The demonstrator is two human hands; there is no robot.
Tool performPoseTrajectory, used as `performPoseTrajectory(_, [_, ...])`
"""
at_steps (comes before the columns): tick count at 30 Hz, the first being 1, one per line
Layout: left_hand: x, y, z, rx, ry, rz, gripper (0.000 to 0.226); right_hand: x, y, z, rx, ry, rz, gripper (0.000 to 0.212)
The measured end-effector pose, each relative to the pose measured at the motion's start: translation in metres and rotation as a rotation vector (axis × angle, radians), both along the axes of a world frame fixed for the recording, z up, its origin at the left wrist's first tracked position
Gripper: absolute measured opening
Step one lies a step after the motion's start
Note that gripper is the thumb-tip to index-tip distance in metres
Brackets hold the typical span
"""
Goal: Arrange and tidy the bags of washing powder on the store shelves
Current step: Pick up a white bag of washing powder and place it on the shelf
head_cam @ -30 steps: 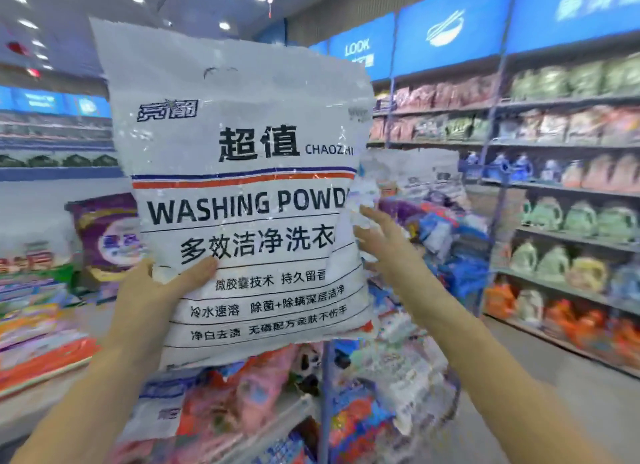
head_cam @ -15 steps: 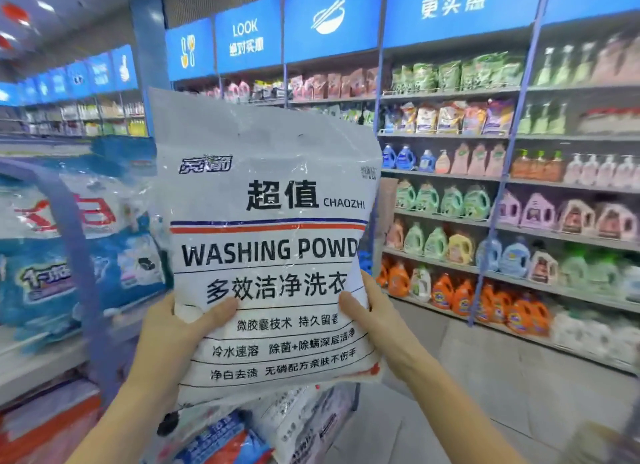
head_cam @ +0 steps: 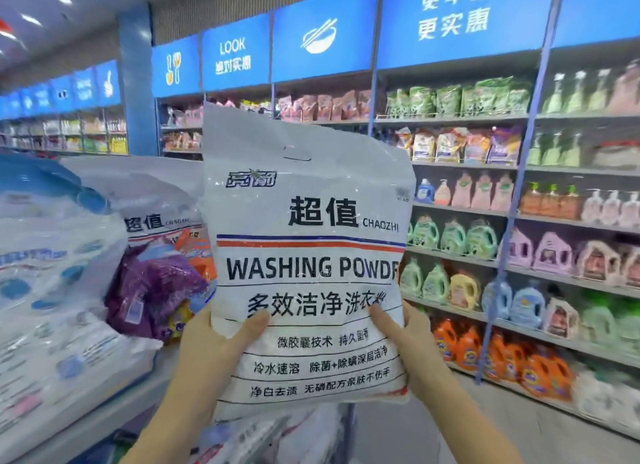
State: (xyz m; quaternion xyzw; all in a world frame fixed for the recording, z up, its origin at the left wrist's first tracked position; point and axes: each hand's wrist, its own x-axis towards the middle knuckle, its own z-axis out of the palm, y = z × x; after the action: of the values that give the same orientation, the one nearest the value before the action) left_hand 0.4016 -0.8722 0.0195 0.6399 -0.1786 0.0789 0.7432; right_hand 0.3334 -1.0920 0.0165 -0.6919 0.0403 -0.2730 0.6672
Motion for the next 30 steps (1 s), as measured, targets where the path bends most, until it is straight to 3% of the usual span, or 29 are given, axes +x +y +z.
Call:
performPoseTrajectory(3, [0.033, -0.038, 0.01, 0.003, -0.066, 0.037, 0.037, 0.047, -0.043, 0.009, -0.02, -0.022, 0.022, 0.035])
performPoseTrajectory(10, [0.112, -0.138, 0.021, 0.004, -0.112, 0.188, 0.045, 0.167, -0.15, 0.03, -0.102, -0.034, 0.136, 0.016])
performPoseTrajectory(15, [0.181, -0.217, 0.035, 0.005, -0.078, 0.338, 0.026, 0.274, -0.232, 0.05, -0.206, -0.048, 0.22, 0.019])
performPoseTrajectory(18, [0.222, -0.259, 0.045, -0.007, -0.019, 0.407, 0.018, 0.336, -0.267, 0.067, -0.289, -0.029, 0.266, 0.058])
performPoseTrajectory(19, [0.236, -0.269, 0.048, -0.014, 0.005, 0.422, 0.016, 0.356, -0.28, 0.071, -0.293, -0.023, 0.299, 0.053])
performPoseTrajectory(21, [0.263, -0.288, 0.052, -0.052, 0.053, 0.443, 0.019, 0.388, -0.297, 0.077, -0.28, -0.045, 0.351, 0.016])
performPoseTrajectory(25, [0.303, -0.323, 0.059, -0.14, 0.102, 0.54, 0.025, 0.44, -0.313, 0.08, -0.321, -0.089, 0.289, 0.044])
performPoseTrajectory(30, [0.331, -0.342, 0.051, -0.228, 0.122, 0.676, 0.019, 0.479, -0.318, 0.068, -0.403, -0.262, 0.288, 0.033])
